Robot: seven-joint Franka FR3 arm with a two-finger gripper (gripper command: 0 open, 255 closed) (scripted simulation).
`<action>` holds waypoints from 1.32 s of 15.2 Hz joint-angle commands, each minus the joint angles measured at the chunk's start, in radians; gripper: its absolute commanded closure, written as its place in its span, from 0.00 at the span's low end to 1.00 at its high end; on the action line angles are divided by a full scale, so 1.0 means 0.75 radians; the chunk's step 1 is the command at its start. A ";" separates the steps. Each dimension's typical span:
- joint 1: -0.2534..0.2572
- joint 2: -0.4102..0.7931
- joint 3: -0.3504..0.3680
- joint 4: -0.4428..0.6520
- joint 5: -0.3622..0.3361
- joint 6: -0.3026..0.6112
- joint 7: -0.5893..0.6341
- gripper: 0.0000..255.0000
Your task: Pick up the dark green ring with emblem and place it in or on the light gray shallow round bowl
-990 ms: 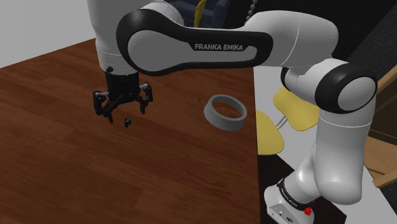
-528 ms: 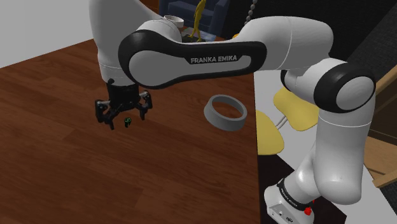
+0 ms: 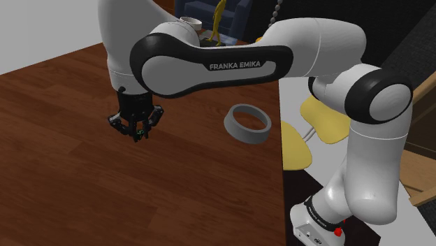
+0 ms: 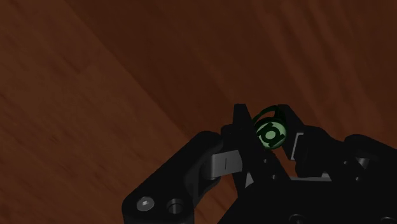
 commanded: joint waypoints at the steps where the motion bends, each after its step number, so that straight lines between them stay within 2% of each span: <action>1: 0.000 0.001 -0.001 -0.001 -0.001 -0.001 0.000 1.00; 7: -0.001 0.001 -0.001 -0.002 0.000 0.000 0.000 1.00; 20: 0.054 0.027 0.001 0.281 -0.006 -0.250 -0.017 1.00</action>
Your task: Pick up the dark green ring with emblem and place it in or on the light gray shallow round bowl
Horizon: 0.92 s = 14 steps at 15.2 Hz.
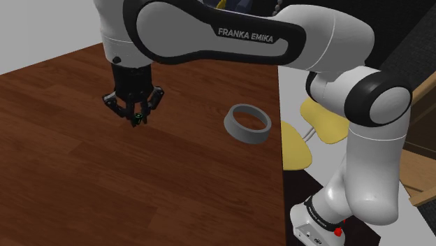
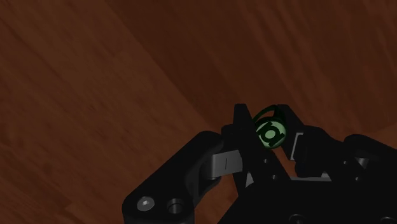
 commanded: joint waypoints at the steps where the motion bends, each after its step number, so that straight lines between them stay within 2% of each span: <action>1: 0.012 0.011 -0.002 0.057 -0.004 -0.045 -0.005 1.00; 10: 0.105 0.107 -0.017 0.386 -0.046 -0.271 -0.020 1.00; 12: -0.034 -0.077 0.016 0.085 0.029 -0.154 -0.041 1.00; 14: -0.141 -0.225 0.031 -0.132 0.099 -0.075 -0.083 1.00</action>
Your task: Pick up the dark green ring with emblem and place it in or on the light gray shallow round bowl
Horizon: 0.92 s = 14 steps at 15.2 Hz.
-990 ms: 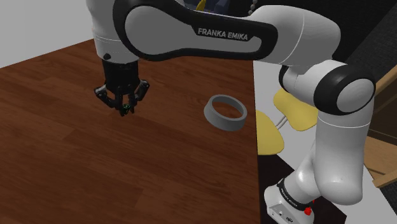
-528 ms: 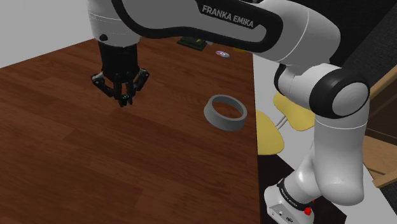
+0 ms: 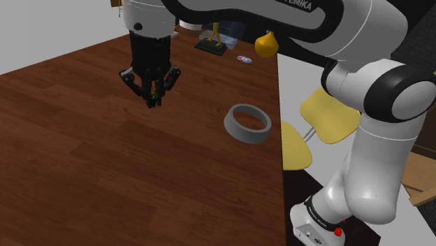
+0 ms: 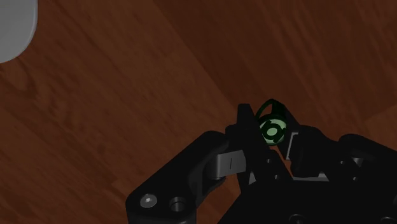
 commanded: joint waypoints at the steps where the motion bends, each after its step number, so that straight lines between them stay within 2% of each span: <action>1: -0.103 -0.145 0.010 -0.211 0.071 0.079 -0.049 1.00; 4: -0.215 -0.337 0.000 -0.447 0.173 0.152 -0.143 1.00; 7: -0.294 -0.512 -0.034 -0.641 0.267 0.199 -0.253 1.00; 14: -0.387 -0.861 -0.174 -0.994 0.417 0.238 -0.516 1.00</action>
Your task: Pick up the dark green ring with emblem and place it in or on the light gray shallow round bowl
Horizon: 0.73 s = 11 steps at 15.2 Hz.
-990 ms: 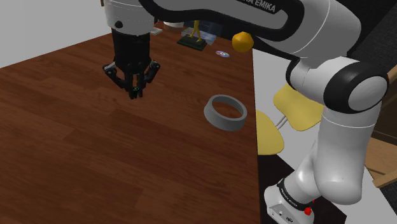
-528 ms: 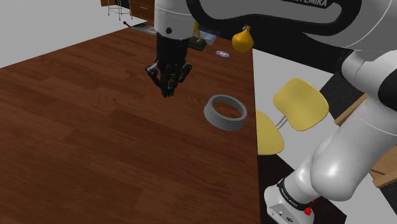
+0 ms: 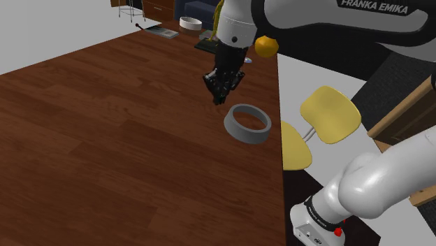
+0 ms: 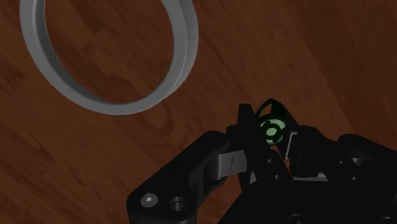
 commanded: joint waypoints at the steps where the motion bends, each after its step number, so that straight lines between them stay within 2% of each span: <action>1: -0.016 -0.090 -0.045 -0.090 0.029 0.005 -0.073 1.00; 10: -0.067 -0.412 -0.269 -0.393 0.047 -0.024 -0.370 1.00; 11: -0.066 -0.414 -0.268 -0.412 0.048 -0.007 -0.370 1.00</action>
